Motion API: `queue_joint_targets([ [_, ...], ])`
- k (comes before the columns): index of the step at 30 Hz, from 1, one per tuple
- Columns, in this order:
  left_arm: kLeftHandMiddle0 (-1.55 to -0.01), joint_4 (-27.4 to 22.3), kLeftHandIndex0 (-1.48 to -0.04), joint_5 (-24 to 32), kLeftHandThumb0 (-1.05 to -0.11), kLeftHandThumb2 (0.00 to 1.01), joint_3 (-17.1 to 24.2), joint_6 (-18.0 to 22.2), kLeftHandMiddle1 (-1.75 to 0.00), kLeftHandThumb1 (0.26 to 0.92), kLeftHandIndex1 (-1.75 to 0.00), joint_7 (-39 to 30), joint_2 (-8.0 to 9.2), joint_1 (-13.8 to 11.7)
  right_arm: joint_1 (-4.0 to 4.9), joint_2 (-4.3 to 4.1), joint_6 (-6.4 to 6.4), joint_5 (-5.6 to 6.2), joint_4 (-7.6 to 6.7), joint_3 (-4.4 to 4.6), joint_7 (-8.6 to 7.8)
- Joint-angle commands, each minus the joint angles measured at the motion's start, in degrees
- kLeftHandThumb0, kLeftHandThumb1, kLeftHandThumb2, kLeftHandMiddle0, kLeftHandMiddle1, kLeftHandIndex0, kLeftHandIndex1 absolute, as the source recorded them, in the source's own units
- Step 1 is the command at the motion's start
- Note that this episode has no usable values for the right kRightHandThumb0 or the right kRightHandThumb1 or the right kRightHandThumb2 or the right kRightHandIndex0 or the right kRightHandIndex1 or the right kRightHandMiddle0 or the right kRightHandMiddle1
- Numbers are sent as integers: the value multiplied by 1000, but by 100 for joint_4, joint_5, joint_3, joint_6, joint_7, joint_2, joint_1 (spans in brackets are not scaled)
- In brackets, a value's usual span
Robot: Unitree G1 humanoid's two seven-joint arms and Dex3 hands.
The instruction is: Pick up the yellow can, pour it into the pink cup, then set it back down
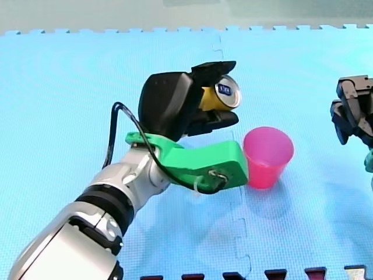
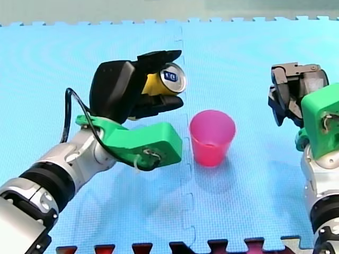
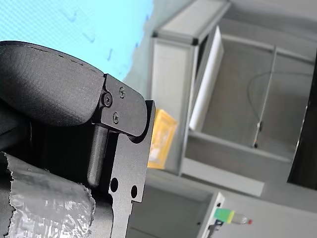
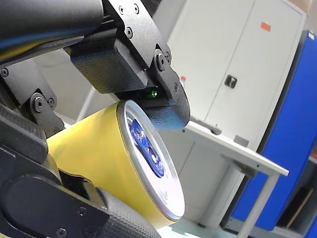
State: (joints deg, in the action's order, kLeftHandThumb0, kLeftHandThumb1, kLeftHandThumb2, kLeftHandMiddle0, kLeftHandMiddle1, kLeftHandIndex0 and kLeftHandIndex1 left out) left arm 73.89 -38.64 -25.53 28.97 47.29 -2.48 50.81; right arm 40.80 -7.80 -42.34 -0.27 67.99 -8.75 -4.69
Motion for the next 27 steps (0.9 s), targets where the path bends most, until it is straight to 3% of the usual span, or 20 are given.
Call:
queue_joint_targets([
  [1, -1375, -19, -1208, 136, -381, 0, 87, 123, -32, 813, 0, -20, -34, 74, 2, -12, -2, 32, 4, -14, -4],
  [10, -1327, -103, -1221, 564, -389, 0, 369, 364, -3, 796, -7, -318, -199, 143, 10, 40, -30, 258, 44, -156, -236],
  [27, -1288, -150, -1181, 464, -391, 1, 277, 282, -2, 793, 0, -398, -205, 220, 8, 89, -83, 272, 53, -205, -235],
])
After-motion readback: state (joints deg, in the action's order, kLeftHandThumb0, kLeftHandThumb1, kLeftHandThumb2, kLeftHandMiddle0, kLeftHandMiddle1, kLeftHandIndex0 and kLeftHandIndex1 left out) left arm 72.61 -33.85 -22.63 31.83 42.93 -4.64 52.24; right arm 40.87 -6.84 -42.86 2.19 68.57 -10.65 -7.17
